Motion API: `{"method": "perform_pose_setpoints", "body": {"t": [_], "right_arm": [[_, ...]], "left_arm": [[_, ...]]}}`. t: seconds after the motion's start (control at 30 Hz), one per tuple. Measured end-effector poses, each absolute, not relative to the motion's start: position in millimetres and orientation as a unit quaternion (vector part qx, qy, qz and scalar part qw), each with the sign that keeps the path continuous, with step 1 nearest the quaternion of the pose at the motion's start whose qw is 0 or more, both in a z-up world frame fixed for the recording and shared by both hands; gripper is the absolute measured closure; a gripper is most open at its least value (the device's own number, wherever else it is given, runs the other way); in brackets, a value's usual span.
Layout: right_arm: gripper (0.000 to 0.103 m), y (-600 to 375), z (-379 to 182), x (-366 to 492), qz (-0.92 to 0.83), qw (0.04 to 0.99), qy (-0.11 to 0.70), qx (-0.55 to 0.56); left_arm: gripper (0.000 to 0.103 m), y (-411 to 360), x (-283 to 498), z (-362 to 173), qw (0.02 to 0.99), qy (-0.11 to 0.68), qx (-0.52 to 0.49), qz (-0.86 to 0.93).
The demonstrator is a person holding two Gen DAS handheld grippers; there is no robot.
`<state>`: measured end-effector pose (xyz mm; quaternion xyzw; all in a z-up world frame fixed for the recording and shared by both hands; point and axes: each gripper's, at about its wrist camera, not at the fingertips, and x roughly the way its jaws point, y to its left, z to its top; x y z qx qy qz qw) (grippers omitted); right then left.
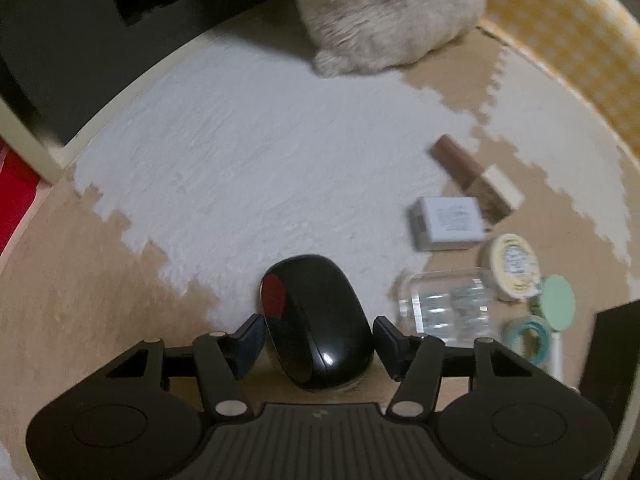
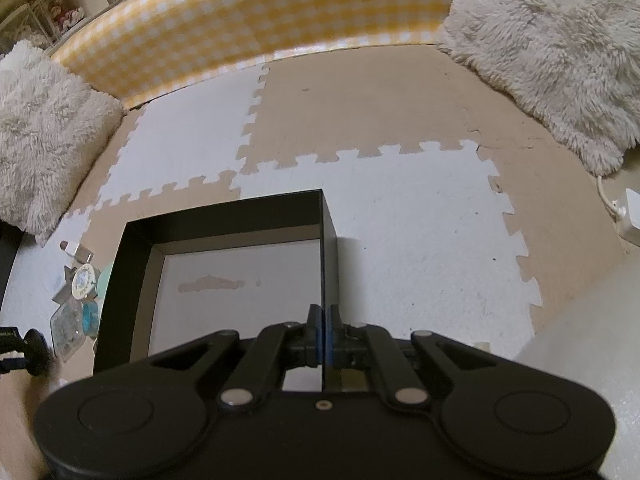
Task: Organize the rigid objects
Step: 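Lift the black mouse with the left tool and carry it toward the black box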
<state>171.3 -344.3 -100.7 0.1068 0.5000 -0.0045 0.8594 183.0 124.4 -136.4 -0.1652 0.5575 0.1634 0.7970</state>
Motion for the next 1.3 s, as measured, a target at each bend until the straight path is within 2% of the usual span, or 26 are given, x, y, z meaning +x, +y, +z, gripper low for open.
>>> {"method": "perform_pose_setpoints", "body": {"t": [0.27,0.7,0.83,0.9,1.3], "right_arm": [[0.100,-343,-103,172,-0.004,0.857,0.504,0.104],[0.100,-343,-104,170,-0.003,0.856,0.507,0.102],[0.100,-342,-103,171,-0.005,0.856,0.507,0.102],[0.100,-340,-103,172,-0.005,0.856,0.508,0.100],[0.101,-342,-103,174,-0.002,0.854,0.510,0.100]], "left_arm": [[0.045,101,173,-126,0.808,0.556,-0.162,0.108],[0.043,105,169,-148,0.781,0.590,-0.111,0.171],[0.044,111,171,-153,0.772,0.595,-0.131,0.183],[0.047,113,171,-152,0.773,0.593,-0.136,0.181],[0.048,75,162,-111,0.828,0.541,-0.120,0.089]]}}
